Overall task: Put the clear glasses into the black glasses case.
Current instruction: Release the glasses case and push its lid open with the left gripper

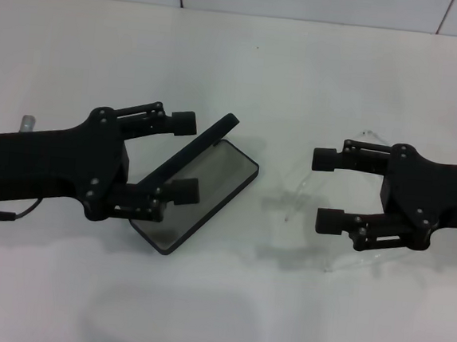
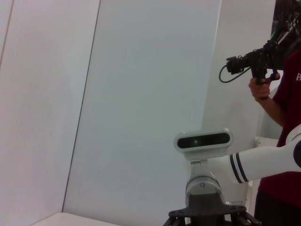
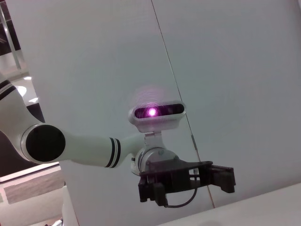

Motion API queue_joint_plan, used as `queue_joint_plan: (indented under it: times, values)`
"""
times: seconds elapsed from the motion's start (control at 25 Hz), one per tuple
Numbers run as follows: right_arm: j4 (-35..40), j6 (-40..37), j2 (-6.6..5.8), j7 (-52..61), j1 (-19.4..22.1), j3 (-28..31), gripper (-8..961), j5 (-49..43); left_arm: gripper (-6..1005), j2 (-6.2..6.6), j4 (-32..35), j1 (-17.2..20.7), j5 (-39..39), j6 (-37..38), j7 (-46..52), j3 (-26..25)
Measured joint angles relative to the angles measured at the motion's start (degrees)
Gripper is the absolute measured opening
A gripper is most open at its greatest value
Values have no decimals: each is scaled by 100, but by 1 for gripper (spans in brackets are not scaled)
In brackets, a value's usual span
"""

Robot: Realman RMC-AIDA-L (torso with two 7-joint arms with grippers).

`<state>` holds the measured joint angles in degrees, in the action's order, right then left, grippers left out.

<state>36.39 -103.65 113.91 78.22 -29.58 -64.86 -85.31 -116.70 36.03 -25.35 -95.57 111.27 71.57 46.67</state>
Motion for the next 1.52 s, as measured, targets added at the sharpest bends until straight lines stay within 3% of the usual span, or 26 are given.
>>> queue_joint_plan:
  times: [0.64, 0.8, 0.96, 1.08, 1.24, 1.52]
  values:
    - [0, 3, 8, -37, -14, 244, 842, -2, 842, -10, 65, -16, 70, 39, 201, -4]
    - [0, -1, 45, -121, 50, 694, 841, 2, 829, -5, 753, -86, 428, 13, 1441, -32]
    - [0, -5, 54, -152, 249, 1090, 841, 5, 816, -117, 1993, -165, 361, -326, 2856, 8]
    - [-1, -9, 57, -193, 429, 1354, 841, 6, 806, -264, 3166, -198, -260, -892, 3913, 236]
    - [0, -52, 55, -237, 664, 1765, 841, 6, 793, -278, 4267, -298, -1609, -1681, 5525, 982]
    - [-60, -137, 51, -336, 905, 2331, 842, 5, 770, -285, 4841, -739, -3508, -2295, 7219, 2023]
